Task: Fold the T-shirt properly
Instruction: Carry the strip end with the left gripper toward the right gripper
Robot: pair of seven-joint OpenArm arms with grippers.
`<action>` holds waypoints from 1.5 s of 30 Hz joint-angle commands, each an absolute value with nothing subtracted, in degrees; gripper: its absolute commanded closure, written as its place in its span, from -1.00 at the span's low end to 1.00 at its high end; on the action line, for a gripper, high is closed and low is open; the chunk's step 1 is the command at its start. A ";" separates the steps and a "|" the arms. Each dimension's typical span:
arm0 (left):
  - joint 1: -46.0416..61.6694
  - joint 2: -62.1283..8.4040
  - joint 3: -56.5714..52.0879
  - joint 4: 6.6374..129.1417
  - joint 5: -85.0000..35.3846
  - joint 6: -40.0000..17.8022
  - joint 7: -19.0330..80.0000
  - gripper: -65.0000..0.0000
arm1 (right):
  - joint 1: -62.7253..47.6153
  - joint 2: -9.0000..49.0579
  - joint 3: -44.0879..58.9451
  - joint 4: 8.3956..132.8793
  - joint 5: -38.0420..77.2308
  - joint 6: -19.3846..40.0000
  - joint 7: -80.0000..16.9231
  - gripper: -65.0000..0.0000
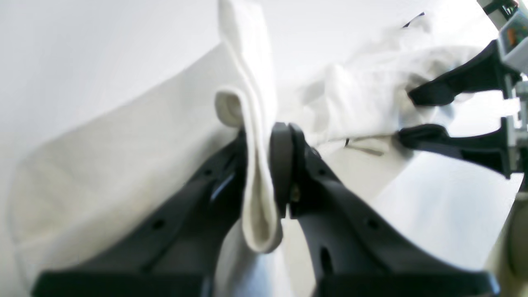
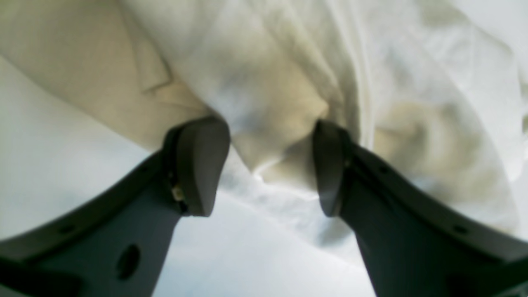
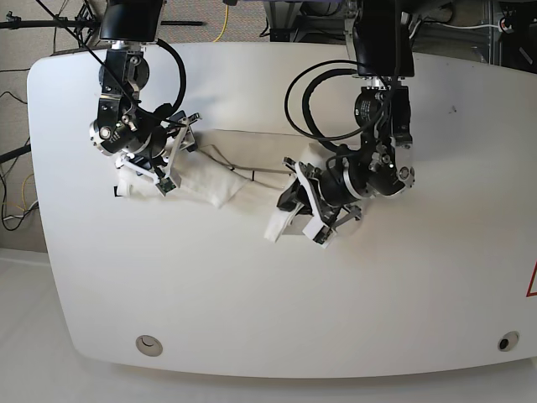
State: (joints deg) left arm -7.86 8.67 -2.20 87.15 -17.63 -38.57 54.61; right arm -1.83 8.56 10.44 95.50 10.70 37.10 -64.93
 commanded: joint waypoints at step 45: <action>-6.90 8.92 3.12 93.14 -19.12 -40.00 46.02 -0.27 | -1.19 9.01 10.51 96.22 11.30 37.32 -64.22 -0.05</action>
